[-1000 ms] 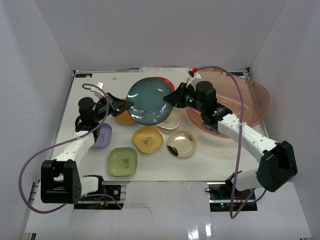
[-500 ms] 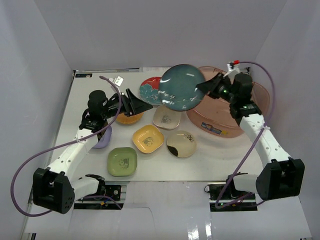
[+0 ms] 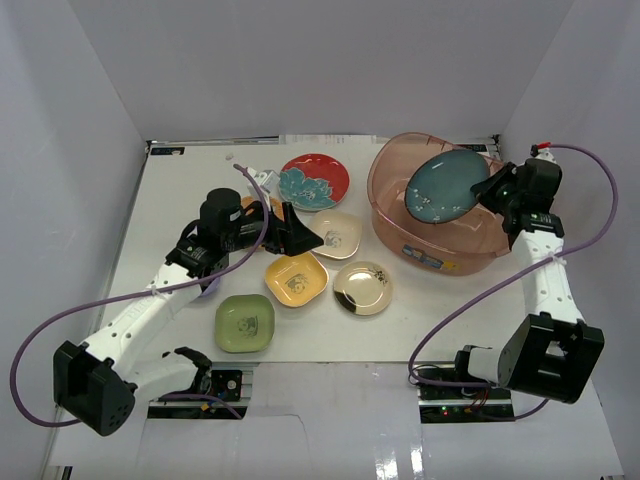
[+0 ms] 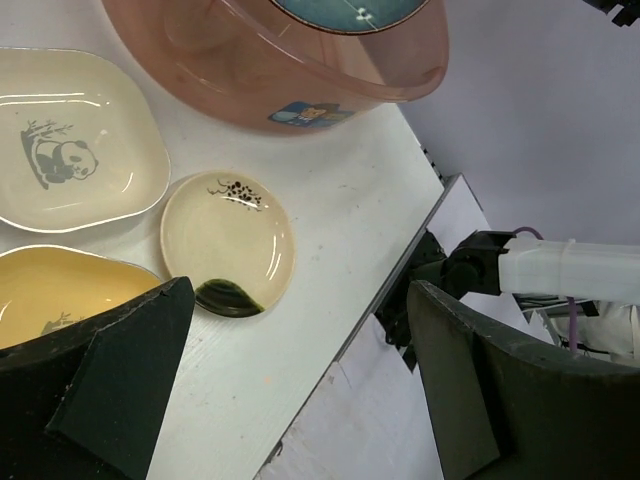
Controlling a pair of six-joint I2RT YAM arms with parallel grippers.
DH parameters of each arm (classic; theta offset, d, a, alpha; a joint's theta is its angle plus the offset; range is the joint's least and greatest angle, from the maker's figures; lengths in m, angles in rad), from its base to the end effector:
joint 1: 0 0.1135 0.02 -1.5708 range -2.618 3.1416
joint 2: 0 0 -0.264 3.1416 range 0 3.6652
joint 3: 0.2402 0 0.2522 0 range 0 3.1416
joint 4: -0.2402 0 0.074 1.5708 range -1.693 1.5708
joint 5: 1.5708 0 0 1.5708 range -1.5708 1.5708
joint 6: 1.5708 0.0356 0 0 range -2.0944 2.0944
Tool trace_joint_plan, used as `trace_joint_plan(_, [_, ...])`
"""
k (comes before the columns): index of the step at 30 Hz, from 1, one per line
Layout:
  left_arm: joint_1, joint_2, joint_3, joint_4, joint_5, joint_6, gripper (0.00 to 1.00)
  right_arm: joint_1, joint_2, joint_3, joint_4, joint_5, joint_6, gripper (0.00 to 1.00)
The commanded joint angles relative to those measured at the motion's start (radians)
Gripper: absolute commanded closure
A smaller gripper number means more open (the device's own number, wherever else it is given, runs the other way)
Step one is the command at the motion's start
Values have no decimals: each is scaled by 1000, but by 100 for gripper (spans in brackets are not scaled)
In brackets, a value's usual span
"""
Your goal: Place the plates into the plastic bin on the countertop
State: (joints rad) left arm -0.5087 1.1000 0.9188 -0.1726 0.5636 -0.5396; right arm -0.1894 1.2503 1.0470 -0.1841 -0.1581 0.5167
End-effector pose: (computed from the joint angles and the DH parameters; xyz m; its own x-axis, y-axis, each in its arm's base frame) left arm 0.2088 -0.1382 0.3276 -0.6960 -0.1092 -0.7097 0.5733 0.5107 -0.6408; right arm 0.2858 -0.0491 0.3321 -0.3015 0.5545 -0.7756 0.2205 0.8320 0.5091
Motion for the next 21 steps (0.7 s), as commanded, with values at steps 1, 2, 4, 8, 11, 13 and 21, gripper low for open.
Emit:
trace_joint_plan(1, [-8, -2, 2, -34, -44, 43, 2, 5, 35, 15, 117, -18, -41, 92])
trace_joint_plan(2, [-8, 3, 3, -36, -44, 41, 2, 5, 70, 15, 118, -29, -46, 92])
trace_joint_plan(4, [-8, 20, 3, -34, -39, 40, 2, 4, 104, 2, 143, -46, -52, 92])
trace_joint_plan(8, [-7, 43, 9, -36, -64, 40, 2, 5, 202, -4, 172, -87, -44, 92])
trace_joint_plan(11, [-5, 70, 32, -47, -99, 43, 2, 8, 247, -8, 204, -72, -46, 92])
trace_joint_plan(13, [-7, 95, 54, -76, -128, 52, 2, 8, 261, -10, 199, -49, -56, 86])
trace_joint_plan(21, [27, 256, 205, -100, -287, 50, 2, 15, 296, -19, 145, 83, -125, 15])
